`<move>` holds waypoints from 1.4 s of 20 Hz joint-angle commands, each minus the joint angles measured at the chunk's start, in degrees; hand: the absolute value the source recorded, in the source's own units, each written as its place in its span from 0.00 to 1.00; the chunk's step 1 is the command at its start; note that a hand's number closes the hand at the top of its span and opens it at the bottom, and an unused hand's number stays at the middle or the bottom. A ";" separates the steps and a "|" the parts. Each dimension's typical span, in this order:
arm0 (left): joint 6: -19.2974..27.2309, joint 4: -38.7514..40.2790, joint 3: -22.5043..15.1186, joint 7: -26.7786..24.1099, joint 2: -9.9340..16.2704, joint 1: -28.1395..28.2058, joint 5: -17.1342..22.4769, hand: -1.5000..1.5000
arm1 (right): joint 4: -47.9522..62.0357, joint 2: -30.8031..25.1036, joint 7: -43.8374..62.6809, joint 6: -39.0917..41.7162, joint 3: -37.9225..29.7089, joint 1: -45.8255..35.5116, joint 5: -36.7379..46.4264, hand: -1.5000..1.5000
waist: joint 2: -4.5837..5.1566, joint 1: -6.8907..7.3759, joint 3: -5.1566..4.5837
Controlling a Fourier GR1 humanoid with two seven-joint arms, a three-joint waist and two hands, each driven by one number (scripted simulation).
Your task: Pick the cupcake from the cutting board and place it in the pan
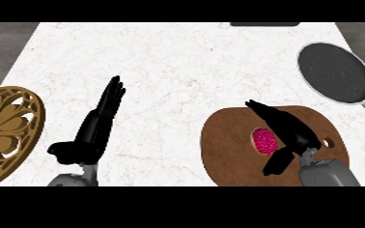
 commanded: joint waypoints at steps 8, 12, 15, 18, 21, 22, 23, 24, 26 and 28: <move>-2.51 6.31 3.19 -2.23 -1.42 -4.00 -0.05 0.50 | 9.82 -1.43 -12.17 -5.36 4.92 -0.47 10.04 1.00 | 0.09 -0.20 0.00; -1.65 1.09 0.48 -1.78 -2.44 1.27 -2.24 0.50 | 12.04 -0.46 -13.96 -7.21 2.94 -2.01 11.45 1.00 | 0.02 0.02 0.00; -2.37 1.73 3.04 -1.57 -1.66 -0.05 -2.05 0.50 | 6.88 -1.19 -13.45 -7.52 0.96 -0.83 12.31 1.00 | -0.02 -0.17 -0.01; -2.66 2.35 1.69 -1.60 -2.98 -0.15 -2.13 0.50 | 10.16 -0.36 -15.08 -12.77 -2.10 -3.90 12.98 1.00 | 0.03 -0.02 0.01; -2.45 0.81 1.80 -2.20 -2.38 2.66 -2.34 0.50 | 0.52 -3.17 -15.31 -15.10 -4.86 0.97 11.99 1.00 | -0.13 -0.43 0.00; -3.49 -3.81 2.72 0.41 0.59 4.65 -1.67 0.50 | -3.34 -0.38 -11.64 -16.51 -4.25 0.70 12.56 1.00 | -0.35 -0.28 0.00; -3.91 0.58 2.98 -1.57 -1.44 1.56 -1.00 0.50 | -2.05 -1.03 -11.72 -16.76 -6.14 -0.63 12.51 1.00 | -0.10 -0.44 -0.02; -1.73 -1.04 0.62 -2.62 -2.96 4.47 -3.67 0.50 | -5.54 -1.16 -10.78 -16.63 -5.68 2.13 13.11 1.00 | -0.16 -0.43 -0.01; -0.90 1.65 2.22 -0.90 -3.93 -0.02 -3.58 0.50 | -6.74 -1.90 -12.71 -18.98 -6.39 4.91 14.28 1.00 | -0.07 -0.53 -0.01; -2.66 0.34 3.26 -1.80 -2.44 0.63 -3.33 0.50 | -4.51 -0.91 -10.83 -18.55 -7.81 1.73 15.52 1.00 | -0.03 -0.15 -0.01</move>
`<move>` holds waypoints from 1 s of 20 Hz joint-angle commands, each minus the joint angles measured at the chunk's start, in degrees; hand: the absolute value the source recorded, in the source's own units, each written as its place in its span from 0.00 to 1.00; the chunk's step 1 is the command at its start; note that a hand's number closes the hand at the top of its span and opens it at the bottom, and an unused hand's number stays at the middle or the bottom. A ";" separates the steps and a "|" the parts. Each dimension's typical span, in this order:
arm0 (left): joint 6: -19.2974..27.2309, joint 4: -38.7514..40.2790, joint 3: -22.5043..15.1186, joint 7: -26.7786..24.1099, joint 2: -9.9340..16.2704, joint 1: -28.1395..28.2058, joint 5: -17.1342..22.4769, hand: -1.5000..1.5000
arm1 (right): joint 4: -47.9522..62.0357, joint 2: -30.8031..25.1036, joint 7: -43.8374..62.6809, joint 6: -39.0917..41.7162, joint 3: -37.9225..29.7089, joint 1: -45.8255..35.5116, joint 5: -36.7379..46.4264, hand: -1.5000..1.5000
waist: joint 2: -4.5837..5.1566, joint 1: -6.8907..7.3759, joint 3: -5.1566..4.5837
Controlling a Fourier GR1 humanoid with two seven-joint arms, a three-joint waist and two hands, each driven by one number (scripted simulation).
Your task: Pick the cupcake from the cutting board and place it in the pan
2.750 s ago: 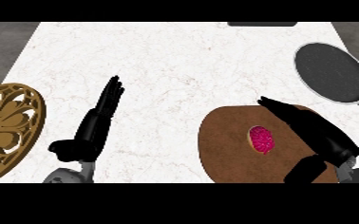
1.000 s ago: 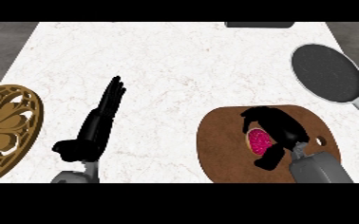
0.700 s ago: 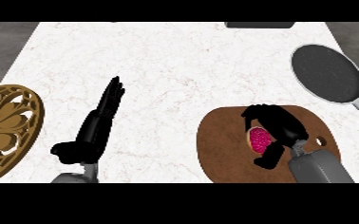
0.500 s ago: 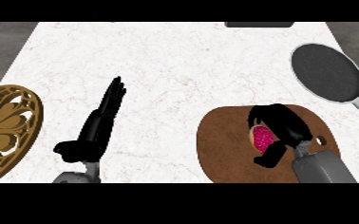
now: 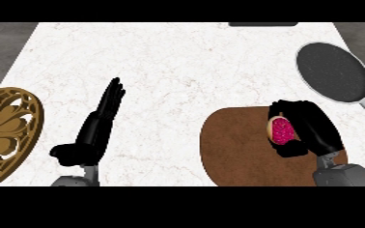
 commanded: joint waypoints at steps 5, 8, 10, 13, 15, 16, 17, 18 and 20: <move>-2.35 -0.35 2.81 1.48 1.62 -0.66 2.32 0.50 | -14.63 -0.13 0.61 -4.71 -8.04 4.17 -3.87 1.00 | -0.04 -0.46 0.06; -3.11 -0.43 1.24 -0.75 1.54 1.75 0.88 0.50 | -17.89 4.39 5.70 -3.78 -7.84 3.12 -5.29 1.00 | 0.03 0.07 0.04; 0.75 -1.66 -1.53 3.57 -1.75 -1.25 -1.91 0.50 | -18.30 3.04 6.81 -0.94 -13.19 0.18 -10.64 1.00 | 0.05 -0.04 0.07; -1.13 -0.35 0.38 -0.26 -0.71 0.52 -0.52 0.50 | -12.65 4.76 7.50 -3.57 -17.01 -2.52 -12.82 1.00 | 0.18 0.34 0.07; -1.45 -0.56 1.69 0.96 0.32 -0.10 -0.23 0.50 | -8.85 2.07 6.39 -0.92 -22.00 -4.29 -17.84 1.00 | 0.19 0.35 0.08; -1.77 -2.39 -0.17 1.55 -0.47 1.06 -0.37 0.50 | -1.09 5.39 2.77 -7.90 -20.15 -5.67 -14.48 1.00 | 0.29 0.86 0.11; -1.52 3.93 1.85 -1.37 -1.15 -2.85 -0.68 0.50 | -6.55 4.17 5.86 -4.51 -21.55 -5.08 -16.72 1.00 | 0.22 0.15 0.06; -1.10 0.19 -0.13 0.69 -1.41 -0.20 -1.23 0.50 | 2.16 3.06 -0.19 -7.92 -24.73 -6.06 -17.81 1.00 | 0.29 0.58 0.11; -2.91 2.11 2.15 -2.35 0.02 0.75 0.21 0.50 | 6.73 1.07 -1.10 -8.67 -27.39 -8.58 -18.34 1.00 | 0.31 0.62 0.09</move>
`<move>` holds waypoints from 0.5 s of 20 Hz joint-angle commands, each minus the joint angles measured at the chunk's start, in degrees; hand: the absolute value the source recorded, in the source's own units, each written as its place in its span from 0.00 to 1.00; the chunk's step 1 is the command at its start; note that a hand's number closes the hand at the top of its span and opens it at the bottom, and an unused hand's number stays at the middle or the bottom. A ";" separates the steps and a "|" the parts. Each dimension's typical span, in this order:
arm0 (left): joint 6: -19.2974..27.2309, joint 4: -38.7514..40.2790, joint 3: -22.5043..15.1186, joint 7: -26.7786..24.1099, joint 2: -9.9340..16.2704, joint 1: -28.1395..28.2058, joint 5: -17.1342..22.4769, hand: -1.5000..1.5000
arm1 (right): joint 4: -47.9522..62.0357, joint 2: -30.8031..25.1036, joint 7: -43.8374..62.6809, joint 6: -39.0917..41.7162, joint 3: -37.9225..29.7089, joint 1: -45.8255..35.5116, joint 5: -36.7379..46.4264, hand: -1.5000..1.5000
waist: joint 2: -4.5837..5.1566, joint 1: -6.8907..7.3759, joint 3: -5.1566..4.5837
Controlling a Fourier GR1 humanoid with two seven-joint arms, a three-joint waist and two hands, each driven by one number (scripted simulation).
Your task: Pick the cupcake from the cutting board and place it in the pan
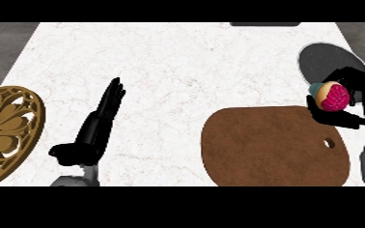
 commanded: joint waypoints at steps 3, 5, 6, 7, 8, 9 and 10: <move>-2.54 0.06 1.45 0.08 0.88 -1.06 1.32 0.50 | 17.54 -2.44 -8.06 -8.16 -5.55 -6.86 0.18 1.00 | 0.07 0.26 0.01; 0.77 1.93 0.17 -1.93 -1.68 -0.85 -1.06 0.50 | 22.58 -5.65 -14.67 -11.28 -9.66 -6.74 -1.05 1.00 | 0.18 0.25 0.05; -0.40 0.93 0.53 0.85 -0.84 -2.12 -0.01 0.50 | 27.16 -5.34 -13.62 -15.64 -8.29 -11.25 3.21 1.00 | 0.33 0.90 0.07; -0.69 0.19 -0.44 -1.34 -0.77 0.61 -0.52 0.50 | 29.93 -8.71 -14.57 -15.91 -10.30 -13.51 3.13 1.00 | 0.42 1.41 0.09; -1.33 -0.32 0.66 0.76 -0.06 -2.06 0.34 0.50 | 34.27 -9.06 -17.80 -18.33 -10.84 -13.65 3.48 1.00 | 0.48 1.31 0.11; -1.51 -0.70 0.15 1.13 -0.30 -0.31 0.64 0.50 | 35.11 -12.67 -17.01 -17.14 -12.44 -16.33 2.94 1.00 | 0.43 1.42 0.10; 0.14 1.65 -1.00 -0.53 -2.38 -1.52 -0.99 0.50 | 40.07 -8.55 -18.64 -23.72 -10.87 -19.16 5.01 1.00 | 0.61 1.69 0.11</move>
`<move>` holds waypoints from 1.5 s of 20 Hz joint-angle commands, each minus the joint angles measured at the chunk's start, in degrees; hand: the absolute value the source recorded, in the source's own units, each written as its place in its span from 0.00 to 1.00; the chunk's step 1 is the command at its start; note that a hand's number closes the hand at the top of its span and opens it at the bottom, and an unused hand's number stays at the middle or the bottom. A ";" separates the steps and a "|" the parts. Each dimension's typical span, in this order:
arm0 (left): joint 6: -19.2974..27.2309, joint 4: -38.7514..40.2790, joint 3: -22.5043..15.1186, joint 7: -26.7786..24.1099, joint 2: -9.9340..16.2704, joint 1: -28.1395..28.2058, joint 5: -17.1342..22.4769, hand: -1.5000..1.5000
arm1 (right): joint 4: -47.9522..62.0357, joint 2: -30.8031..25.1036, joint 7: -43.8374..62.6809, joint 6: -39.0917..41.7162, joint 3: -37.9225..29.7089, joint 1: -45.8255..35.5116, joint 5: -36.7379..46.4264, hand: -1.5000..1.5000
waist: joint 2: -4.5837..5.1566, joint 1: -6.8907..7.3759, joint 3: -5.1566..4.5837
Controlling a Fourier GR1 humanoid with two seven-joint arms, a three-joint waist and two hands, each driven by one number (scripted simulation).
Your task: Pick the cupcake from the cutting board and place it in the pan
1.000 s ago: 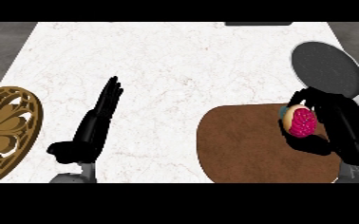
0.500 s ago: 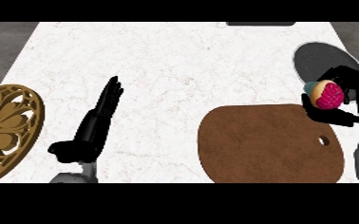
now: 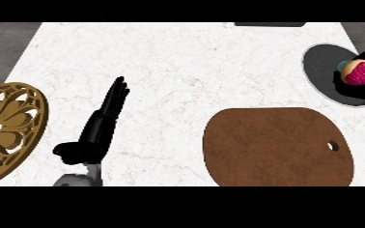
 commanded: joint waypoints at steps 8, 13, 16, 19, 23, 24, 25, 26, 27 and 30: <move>-0.10 -0.66 -2.38 0.10 -0.81 0.86 -1.82 0.50 | 34.65 -10.15 -18.94 -10.23 -11.37 -16.13 -6.10 1.00 | 0.85 2.15 0.21; 0.03 0.20 -0.78 2.64 -1.32 -3.51 -0.68 0.50 | 42.44 -14.40 -21.13 -10.69 -12.19 -20.54 -5.42 1.00 | 1.23 2.62 0.26; -1.07 -0.55 -2.25 1.44 -1.39 -3.67 -0.99 0.50 | 48.34 -13.41 -11.29 -4.66 -4.71 -17.00 2.58 0.00 | 2.25 4.72 0.21; -1.29 -1.68 -2.26 0.71 -0.51 -1.99 -1.35 0.50 | 51.65 -14.29 -10.11 2.61 -2.84 -19.93 3.80 0.00 | 1.90 5.71 0.32; -0.40 -0.45 -3.71 1.45 -2.82 -3.07 -1.71 0.50 | 53.73 -12.33 -11.59 7.16 -4.09 -23.48 1.95 0.00 | 2.09 5.13 0.43; -1.65 -0.85 -1.73 1.00 -0.45 -2.12 -0.81 0.50 | 53.74 -12.63 -14.98 7.82 -5.00 -22.67 0.92 0.00 | 1.66 4.16 0.38; -1.14 0.14 -0.97 1.03 -0.94 -3.73 -0.62 0.50 | 53.68 -13.09 -15.44 7.34 -5.76 -23.11 0.34 0.00 | 1.94 4.07 0.42; -1.65 -1.83 -2.38 1.22 -0.74 -2.10 -1.00 0.50 | 53.64 -11.70 -17.49 4.55 -6.82 -21.27 -0.56 0.00 | 1.92 4.43 0.53; -0.31 -0.96 -1.18 1.95 -1.15 -3.27 -1.09 0.50 | 52.99 -12.93 -17.75 6.76 -8.96 -23.98 -2.91 0.00 | 1.79 3.98 0.50; -0.97 -0.45 -0.98 0.76 -0.48 -2.40 -1.08 0.50 | 52.79 -12.79 -22.87 7.11 -13.32 -22.93 -7.41 0.00 | 1.72 3.26 0.53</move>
